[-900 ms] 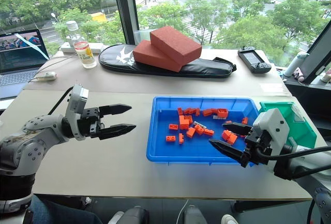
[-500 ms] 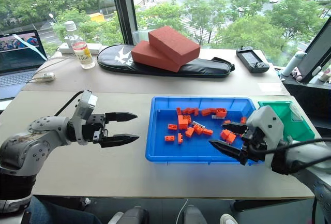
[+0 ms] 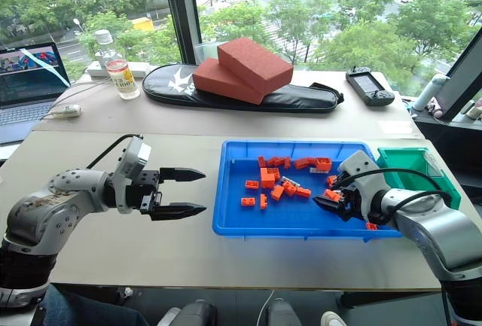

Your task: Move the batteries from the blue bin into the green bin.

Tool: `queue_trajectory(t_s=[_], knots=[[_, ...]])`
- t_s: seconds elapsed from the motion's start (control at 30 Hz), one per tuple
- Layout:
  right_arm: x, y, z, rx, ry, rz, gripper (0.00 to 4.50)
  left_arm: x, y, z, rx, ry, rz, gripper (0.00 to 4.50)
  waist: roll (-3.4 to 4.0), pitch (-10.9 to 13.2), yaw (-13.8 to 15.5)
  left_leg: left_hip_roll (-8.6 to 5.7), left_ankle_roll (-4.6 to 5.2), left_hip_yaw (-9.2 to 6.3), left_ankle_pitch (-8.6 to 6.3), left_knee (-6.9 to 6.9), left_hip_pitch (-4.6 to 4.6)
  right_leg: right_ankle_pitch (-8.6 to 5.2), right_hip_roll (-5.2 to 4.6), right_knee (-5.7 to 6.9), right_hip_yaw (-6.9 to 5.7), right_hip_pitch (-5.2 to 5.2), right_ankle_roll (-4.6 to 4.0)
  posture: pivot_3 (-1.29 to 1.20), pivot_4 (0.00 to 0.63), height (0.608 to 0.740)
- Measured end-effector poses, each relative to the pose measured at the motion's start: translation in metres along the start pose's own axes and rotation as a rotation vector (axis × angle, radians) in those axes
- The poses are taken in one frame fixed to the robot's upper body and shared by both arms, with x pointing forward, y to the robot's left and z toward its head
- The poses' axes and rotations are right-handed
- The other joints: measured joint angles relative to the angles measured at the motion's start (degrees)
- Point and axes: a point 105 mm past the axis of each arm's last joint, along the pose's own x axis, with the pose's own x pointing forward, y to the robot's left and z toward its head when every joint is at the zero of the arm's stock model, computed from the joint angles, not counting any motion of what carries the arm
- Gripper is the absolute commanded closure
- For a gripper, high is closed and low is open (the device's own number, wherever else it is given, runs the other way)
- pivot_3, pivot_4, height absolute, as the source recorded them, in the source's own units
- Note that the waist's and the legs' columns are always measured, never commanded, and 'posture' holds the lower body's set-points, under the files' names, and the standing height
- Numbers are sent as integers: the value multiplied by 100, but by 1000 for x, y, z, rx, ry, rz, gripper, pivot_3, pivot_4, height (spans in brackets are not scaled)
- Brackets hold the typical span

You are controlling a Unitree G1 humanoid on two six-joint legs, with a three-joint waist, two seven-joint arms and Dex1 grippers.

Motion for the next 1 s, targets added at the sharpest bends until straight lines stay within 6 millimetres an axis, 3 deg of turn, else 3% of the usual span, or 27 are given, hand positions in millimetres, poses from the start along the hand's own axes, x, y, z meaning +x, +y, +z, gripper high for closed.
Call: queue_trajectory(t_s=[0.1, 0.2, 0.43, 0.67, 0.8, 0.9, 1.0], knots=[[1, -6, 2, -8, 3, -24, 917, 0, 1, 0, 0, -1, 6, 0, 0, 0, 0, 0, 0, 0, 0, 0, 0, 0, -1, 0, 0, 1, 0, 0, 150, 740], [3, -9, 4, -12, 2, -33, 1576, 0, 2, 0, 1, -1, 14, 0, 0, 0, 4, 0, 0, -1, 0, 0, 0, 0, 0, 0, 0, 1, 0, 0, 150, 740], [10, -8, -6, -12, 41, -29, 4003, 0, 2, -1, -4, -2, 25, 0, 0, 0, 0, -1, 0, 0, 0, 0, 0, 0, -1, 0, 0, 1, 0, 0, 150, 740], [7, -1, 4, -10, -9, -1, 4067, 0, 2, -2, -11, -4, 27, 0, 2, 1, -7, 1, 0, 0, 0, 0, 1, 0, 1, 3, 0, 0, 0, 0, 150, 740], [-26, -6, 23, -29, -69, -11, 4067, -1, 2, -2, -12, -6, 30, 0, 6, 4, 21, -1, 1, -2, -1, 0, -1, 0, -2, 0, 0, 3, 0, 0, 150, 740], [-54, -8, 3, -41, 38, -15, 4067, -2, 1, -3, -13, -6, 35, 0, 6, 4, 47, -1, 7, -3, -4, 0, -1, 0, -2, -4, -3, 6, 0, 0, 150, 740], [-61, -2, -22, -3, 136, 11, 4067, -2, 1, -3, -15, -6, 38, 0, 6, 3, 7, 2, 7, 7, -4, 0, 3, 0, 1, -2, 4, 4, 0, 0, 150, 740]])
